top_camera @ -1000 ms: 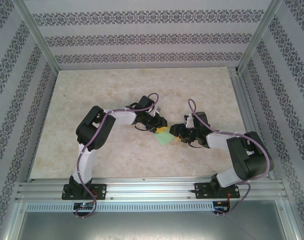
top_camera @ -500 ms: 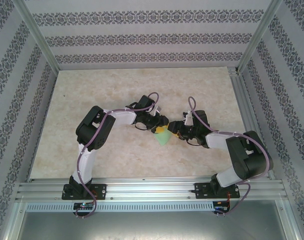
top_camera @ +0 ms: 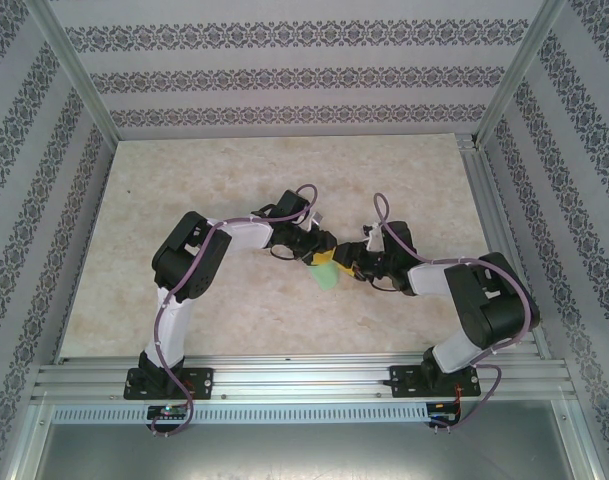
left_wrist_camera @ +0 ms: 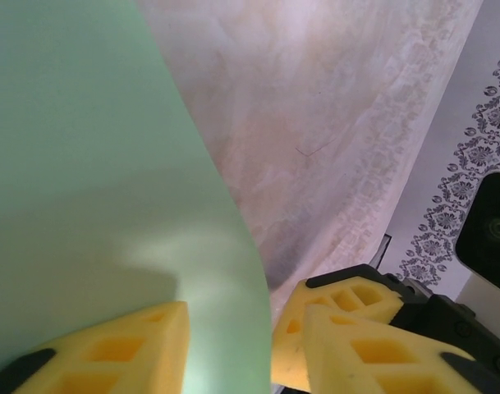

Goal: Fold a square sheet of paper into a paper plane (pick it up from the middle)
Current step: Third fold the triangle at the center of the table.

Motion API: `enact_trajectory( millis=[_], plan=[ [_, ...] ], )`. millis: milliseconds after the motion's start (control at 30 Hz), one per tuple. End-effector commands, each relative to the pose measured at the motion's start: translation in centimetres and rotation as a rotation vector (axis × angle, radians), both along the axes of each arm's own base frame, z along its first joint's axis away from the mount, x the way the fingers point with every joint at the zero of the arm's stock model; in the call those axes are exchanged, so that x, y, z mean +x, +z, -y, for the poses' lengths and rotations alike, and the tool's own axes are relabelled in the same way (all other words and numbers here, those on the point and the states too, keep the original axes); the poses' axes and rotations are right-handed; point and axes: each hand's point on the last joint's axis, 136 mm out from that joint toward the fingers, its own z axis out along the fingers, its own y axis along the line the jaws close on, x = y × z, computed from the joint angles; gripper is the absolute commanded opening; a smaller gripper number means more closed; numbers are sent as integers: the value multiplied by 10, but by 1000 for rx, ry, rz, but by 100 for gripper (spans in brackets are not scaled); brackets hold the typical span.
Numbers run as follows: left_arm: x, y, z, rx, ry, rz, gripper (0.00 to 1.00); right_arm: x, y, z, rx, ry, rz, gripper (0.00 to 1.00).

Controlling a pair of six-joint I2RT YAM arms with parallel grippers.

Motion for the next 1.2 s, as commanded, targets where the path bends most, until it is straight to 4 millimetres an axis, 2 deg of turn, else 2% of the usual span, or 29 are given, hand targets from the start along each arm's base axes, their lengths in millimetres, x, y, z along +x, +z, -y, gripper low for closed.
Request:
enact_trajectory(
  millis=[0, 300, 700, 867, 1033, 1167],
  plan=[
    [-8, -5, 4, 4, -28, -17, 35, 7, 9, -7, 24, 9, 52, 50],
    [-13, -8, 2, 13, -58, -26, 26, 8, 5, -7, 24, 5, 47, 50],
    [-22, -8, 5, -13, -112, -39, 19, 8, 5, -6, 20, 1, 48, 50],
    [-22, -10, 4, -2, -115, -36, 14, 8, 5, -6, 20, 1, 47, 50],
    [-21, -11, 2, 16, -123, -23, 4, 8, 8, -6, 24, 2, 52, 50],
    [-19, -10, -2, 53, -148, 6, 1, 9, 12, -4, 17, -7, 60, 50]
  ],
)
